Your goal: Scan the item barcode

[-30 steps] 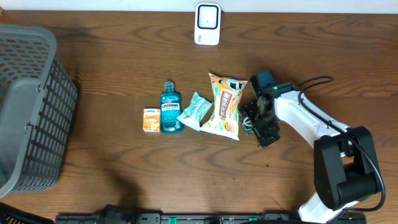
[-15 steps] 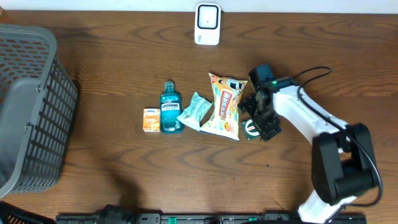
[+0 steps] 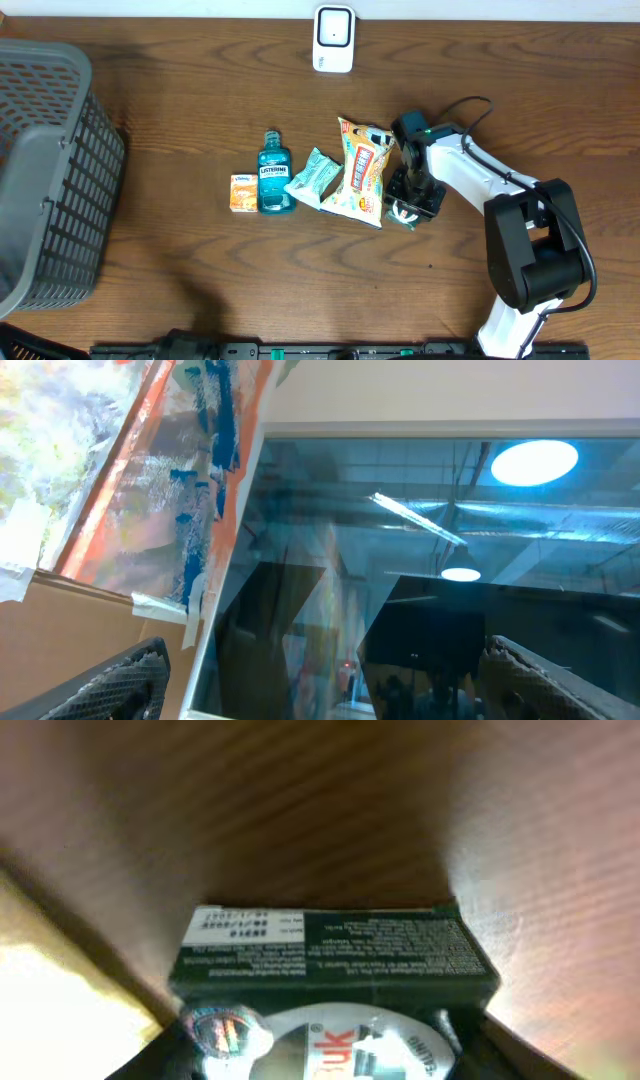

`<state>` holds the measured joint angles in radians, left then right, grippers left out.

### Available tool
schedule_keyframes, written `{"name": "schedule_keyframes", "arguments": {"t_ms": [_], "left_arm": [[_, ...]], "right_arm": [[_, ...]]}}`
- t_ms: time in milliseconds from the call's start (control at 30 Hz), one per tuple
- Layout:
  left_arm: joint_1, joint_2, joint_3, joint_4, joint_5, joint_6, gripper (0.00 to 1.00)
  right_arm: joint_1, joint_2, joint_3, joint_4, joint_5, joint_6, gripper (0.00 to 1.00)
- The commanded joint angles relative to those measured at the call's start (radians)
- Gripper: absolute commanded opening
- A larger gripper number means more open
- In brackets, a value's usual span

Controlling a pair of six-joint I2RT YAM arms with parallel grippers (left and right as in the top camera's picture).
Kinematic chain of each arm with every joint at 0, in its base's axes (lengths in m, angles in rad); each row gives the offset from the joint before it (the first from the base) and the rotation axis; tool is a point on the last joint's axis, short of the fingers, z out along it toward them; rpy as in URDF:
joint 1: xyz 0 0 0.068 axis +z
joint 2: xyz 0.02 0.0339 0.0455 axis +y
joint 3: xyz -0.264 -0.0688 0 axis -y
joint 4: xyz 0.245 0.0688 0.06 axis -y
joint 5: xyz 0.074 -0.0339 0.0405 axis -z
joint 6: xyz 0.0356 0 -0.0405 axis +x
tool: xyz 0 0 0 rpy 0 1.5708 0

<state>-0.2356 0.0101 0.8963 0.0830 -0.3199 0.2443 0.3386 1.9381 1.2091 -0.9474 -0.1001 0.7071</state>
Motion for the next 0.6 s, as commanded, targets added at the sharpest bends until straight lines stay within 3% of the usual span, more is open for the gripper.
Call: {"name": "schedule_keyframes", "arguments": {"t_ms": [0, 133, 300, 367, 400, 500, 567], "left_arm": [[0.005, -0.007, -0.004, 0.005, -0.006, 0.017, 0.98], [0.005, -0.007, -0.004, 0.005, -0.006, 0.017, 0.98], [0.005, -0.007, -0.004, 0.005, -0.006, 0.017, 0.98], [0.005, -0.007, -0.004, 0.005, -0.006, 0.017, 0.98], [0.005, -0.007, -0.004, 0.005, -0.006, 0.017, 0.98], [0.005, -0.007, -0.004, 0.005, -0.006, 0.017, 0.98], [0.005, -0.007, -0.004, 0.005, -0.006, 0.017, 0.98]], "right_arm": [[-0.013, -0.017, -0.009, -0.055, 0.049, -0.472, 0.75], [-0.017, -0.054, 0.038, -0.140, 0.095, -0.515, 0.98], [-0.016, -0.124, 0.166, -0.263, 0.092, -0.459, 0.99], [-0.018, -0.154, 0.191, -0.295, 0.101, -0.256, 0.99], [-0.021, -0.172, 0.190, -0.328, 0.095, 0.059, 0.99], [-0.010, -0.173, 0.169, -0.441, 0.037, 0.737, 0.99], [0.005, -0.173, 0.140, -0.422, 0.051, 0.953, 0.99]]}}
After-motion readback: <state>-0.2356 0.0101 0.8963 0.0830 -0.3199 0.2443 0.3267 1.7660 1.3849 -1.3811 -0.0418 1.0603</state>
